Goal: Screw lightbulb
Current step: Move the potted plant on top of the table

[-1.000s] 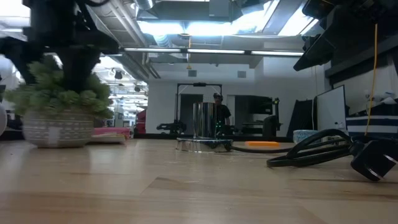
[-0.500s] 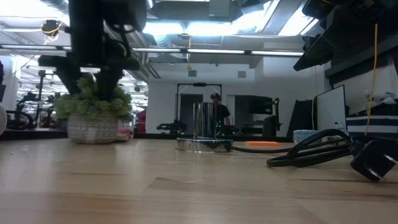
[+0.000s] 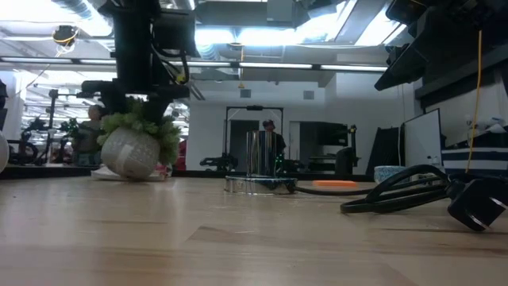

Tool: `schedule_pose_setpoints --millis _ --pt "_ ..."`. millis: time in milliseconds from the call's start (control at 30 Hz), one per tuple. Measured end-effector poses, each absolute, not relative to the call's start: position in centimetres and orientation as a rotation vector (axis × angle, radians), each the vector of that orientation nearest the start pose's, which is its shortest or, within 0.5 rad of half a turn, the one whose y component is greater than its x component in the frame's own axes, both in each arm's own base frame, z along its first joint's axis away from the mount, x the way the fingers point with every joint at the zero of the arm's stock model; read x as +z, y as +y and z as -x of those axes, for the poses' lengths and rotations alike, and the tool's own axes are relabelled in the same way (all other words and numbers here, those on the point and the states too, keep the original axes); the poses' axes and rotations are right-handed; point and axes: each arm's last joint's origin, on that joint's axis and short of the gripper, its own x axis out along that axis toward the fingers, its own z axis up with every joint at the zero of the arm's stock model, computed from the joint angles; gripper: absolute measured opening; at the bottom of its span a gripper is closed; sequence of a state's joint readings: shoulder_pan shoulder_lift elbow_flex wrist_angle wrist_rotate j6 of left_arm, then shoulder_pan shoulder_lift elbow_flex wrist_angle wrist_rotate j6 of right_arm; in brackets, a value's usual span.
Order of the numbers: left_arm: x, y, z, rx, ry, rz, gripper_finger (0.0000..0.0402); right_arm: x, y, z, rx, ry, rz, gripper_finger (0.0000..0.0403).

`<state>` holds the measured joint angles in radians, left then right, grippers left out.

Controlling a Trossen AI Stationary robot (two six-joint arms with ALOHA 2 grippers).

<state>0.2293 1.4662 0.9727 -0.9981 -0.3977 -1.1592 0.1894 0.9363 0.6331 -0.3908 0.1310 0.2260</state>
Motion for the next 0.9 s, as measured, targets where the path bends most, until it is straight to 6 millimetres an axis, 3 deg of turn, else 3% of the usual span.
schedule_pose_setpoints --millis 600,900 --pt "20.6 3.7 -24.2 1.157 1.081 0.729 0.0224 23.8 3.2 -18.7 -0.022 0.688 -0.106 0.0246" --pt "20.6 3.5 -24.4 1.175 1.047 0.768 0.0224 23.8 3.2 -18.7 -0.022 0.688 -0.106 0.0246"
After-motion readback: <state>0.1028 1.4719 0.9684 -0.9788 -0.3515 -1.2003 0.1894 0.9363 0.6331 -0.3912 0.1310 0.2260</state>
